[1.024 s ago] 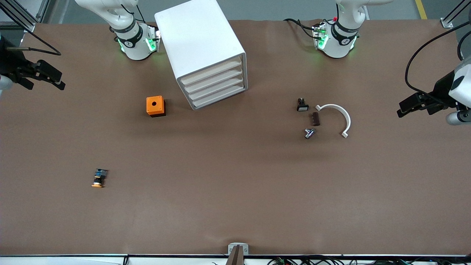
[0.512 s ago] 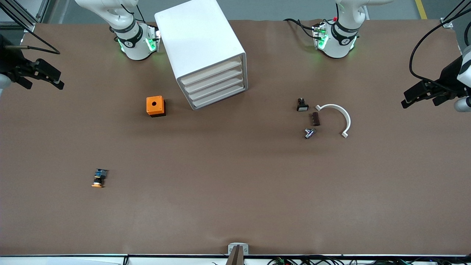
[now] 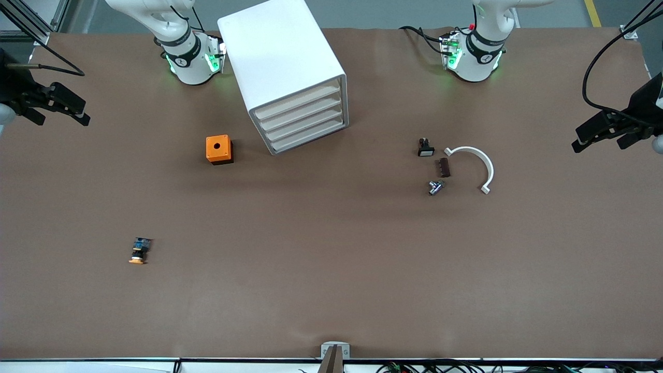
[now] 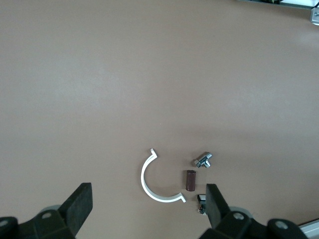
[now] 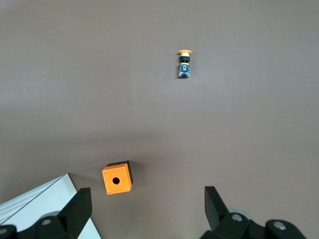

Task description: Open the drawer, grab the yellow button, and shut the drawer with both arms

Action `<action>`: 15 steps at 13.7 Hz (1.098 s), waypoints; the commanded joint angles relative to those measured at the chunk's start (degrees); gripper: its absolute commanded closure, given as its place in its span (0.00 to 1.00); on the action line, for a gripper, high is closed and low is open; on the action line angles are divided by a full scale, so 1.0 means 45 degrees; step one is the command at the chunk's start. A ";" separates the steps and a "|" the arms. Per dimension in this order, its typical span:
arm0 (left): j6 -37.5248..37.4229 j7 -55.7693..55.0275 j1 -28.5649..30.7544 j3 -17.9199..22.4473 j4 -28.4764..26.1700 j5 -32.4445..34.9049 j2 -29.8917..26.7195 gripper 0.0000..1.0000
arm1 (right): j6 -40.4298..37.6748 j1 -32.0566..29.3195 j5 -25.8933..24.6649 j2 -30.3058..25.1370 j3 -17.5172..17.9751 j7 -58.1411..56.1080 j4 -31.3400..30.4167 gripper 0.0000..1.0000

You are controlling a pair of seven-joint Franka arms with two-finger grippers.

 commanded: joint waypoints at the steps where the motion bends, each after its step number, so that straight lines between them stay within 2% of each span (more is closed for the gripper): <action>1: -0.0062 0.0620 -0.0061 0.0066 0.0531 0.0197 0.0330 0.00 | 0.0061 0.0021 -0.0112 -0.0332 0.0060 -0.0018 -0.0237 0.00; 4: -0.0062 0.0680 -0.0216 0.0066 0.1017 0.0274 0.0739 0.00 | 0.0080 0.0021 -0.0112 -0.0332 0.0060 -0.0018 -0.0237 0.00; 15: -0.0062 0.0739 -0.0295 -0.0012 0.1234 0.0274 0.0995 0.00 | 0.0080 0.0100 -0.0581 -0.0312 0.0079 -0.0018 -0.0218 0.00</action>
